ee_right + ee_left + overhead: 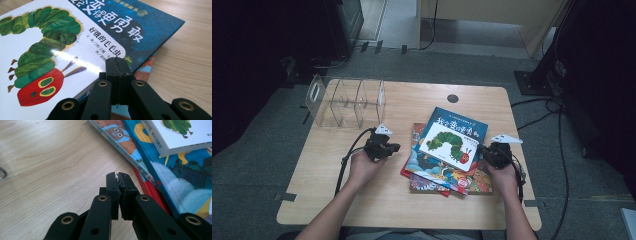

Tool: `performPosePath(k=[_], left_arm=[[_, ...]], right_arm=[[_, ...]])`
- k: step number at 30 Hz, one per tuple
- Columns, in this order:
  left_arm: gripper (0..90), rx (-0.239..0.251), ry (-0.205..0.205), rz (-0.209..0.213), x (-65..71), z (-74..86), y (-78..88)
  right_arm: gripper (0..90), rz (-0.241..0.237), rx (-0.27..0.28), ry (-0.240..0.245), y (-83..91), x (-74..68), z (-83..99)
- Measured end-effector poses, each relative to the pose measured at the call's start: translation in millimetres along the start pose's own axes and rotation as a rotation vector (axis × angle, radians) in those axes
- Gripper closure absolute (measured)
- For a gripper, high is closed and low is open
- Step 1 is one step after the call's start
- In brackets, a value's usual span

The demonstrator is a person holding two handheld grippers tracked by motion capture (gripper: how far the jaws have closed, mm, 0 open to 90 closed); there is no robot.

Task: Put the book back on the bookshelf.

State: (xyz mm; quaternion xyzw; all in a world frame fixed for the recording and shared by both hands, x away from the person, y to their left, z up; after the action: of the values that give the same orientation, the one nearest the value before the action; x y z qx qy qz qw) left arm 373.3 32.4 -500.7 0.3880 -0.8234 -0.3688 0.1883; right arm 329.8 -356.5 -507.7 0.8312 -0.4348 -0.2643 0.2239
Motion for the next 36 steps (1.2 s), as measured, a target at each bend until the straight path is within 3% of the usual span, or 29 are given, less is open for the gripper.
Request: performPosePath(k=[11,15,18,21,25,31,34,36], left_arm=[[90.0,-0.004,0.002,0.036,6.2,-6.7,-10.1],[90.0,-0.001,0.042,0.073,4.5,-7.9,-11.3],[90.0,-0.011,0.048,0.096,5.6,-7.3,-11.6],[90.0,-0.013,0.056,0.092,7.4,-6.3,-10.7],[90.0,-0.017,0.084,0.113,4.5,-3.3,-8.9],[90.0,-0.029,0.089,0.117,7.0,2.9,-3.1],[90.0,-0.037,0.099,0.133,9.7,8.3,1.8],[90.0,-0.035,0.101,0.134,13.2,11.1,3.9]], right_arm=[[90.0,-0.041,-0.009,0.029,-15.8,-9.2,-8.7],[90.0,-0.073,-0.006,0.026,-21.1,-12.2,-10.9],[90.0,-0.106,-0.010,0.017,-25.6,-15.4,-13.5],[90.0,-0.131,-0.014,0.026,-31.1,-21.7,-15.5],[90.0,-0.136,-0.026,0.032,-33.9,-24.9,-17.7],[90.0,-0.126,-0.033,0.035,-41.4,-28.6,-23.7],[90.0,-0.149,-0.024,-0.017,-47.0,-27.8,-27.4],[90.0,-0.141,-0.034,-0.007,-49.7,-29.9,-30.2]])
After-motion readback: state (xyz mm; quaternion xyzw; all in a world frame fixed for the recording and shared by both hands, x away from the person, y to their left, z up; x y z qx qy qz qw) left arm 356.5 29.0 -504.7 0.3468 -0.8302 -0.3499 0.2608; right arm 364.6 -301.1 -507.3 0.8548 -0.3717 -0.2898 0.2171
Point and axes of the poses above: each handheld gripper's, and its own axes: y roughly backward along the jaws, z roughly out of its underside, x roughly to its right, the point moved 2 cm from there along -y, roughly forward along the jaws, and after that the axes turned 11 degrees about -z, right-handed, at the moved point
